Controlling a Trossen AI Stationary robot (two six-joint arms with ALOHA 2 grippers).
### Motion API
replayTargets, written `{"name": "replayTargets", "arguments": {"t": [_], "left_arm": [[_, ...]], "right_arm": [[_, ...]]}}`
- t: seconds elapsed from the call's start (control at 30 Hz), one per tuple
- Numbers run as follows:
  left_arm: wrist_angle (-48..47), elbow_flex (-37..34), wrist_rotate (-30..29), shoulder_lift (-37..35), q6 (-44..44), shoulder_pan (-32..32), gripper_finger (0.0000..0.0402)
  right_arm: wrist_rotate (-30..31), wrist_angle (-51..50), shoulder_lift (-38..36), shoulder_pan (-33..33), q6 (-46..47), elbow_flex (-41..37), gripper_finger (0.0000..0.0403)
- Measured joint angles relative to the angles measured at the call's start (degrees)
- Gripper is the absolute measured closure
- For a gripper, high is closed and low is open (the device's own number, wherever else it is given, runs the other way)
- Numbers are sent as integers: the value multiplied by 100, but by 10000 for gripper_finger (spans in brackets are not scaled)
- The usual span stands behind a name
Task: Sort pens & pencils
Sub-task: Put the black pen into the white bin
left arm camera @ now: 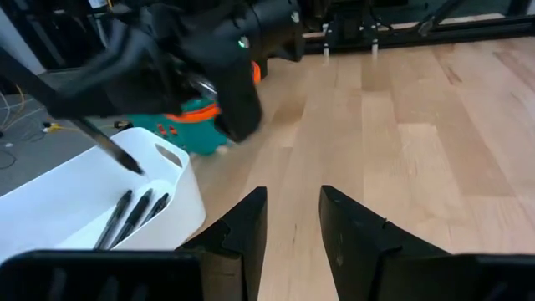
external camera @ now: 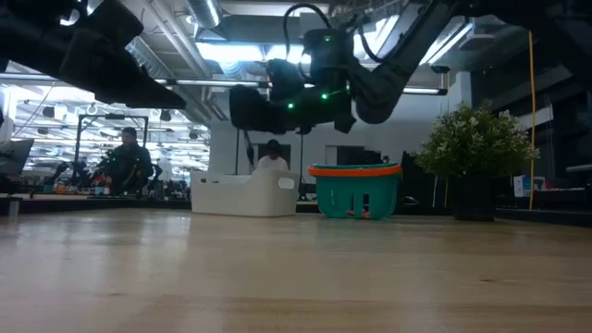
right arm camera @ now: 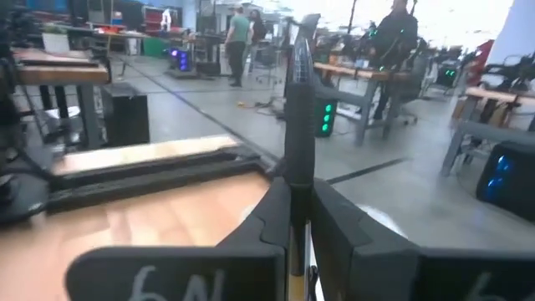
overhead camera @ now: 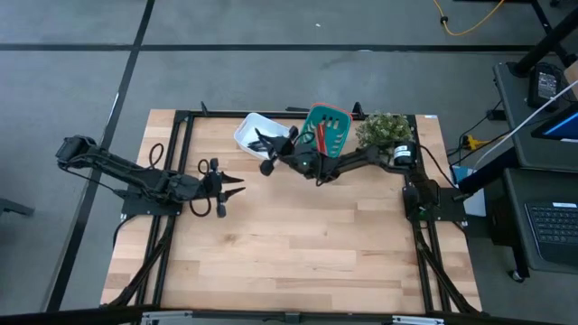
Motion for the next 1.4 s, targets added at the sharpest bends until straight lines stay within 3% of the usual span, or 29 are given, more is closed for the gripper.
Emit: {"name": "replayTargets", "arguments": {"t": [0.27, 0.57, 0.67, 0.8, 1.4], "left_arm": [[196, -388, -1, 0, -93, -2, 296], [277, -433, -5, 0, -151, -2, 296], [277, -433, -5, 0, -151, -2, 296], [277, -433, -6, 0, -151, -2, 296], [556, -433, 1, 0, -146, -2, 296]], "right_arm": [[-3, -1004, 15, -157, 71, 455, 374], [-563, -4728, 17, -487, 527, 2095, 374], [-1058, -6106, 17, -622, 723, 2771, 374], [-1241, -7335, 15, -828, 981, 3277, 374], [-2166, -7315, 238, -1085, 965, 3265, 374]]}}
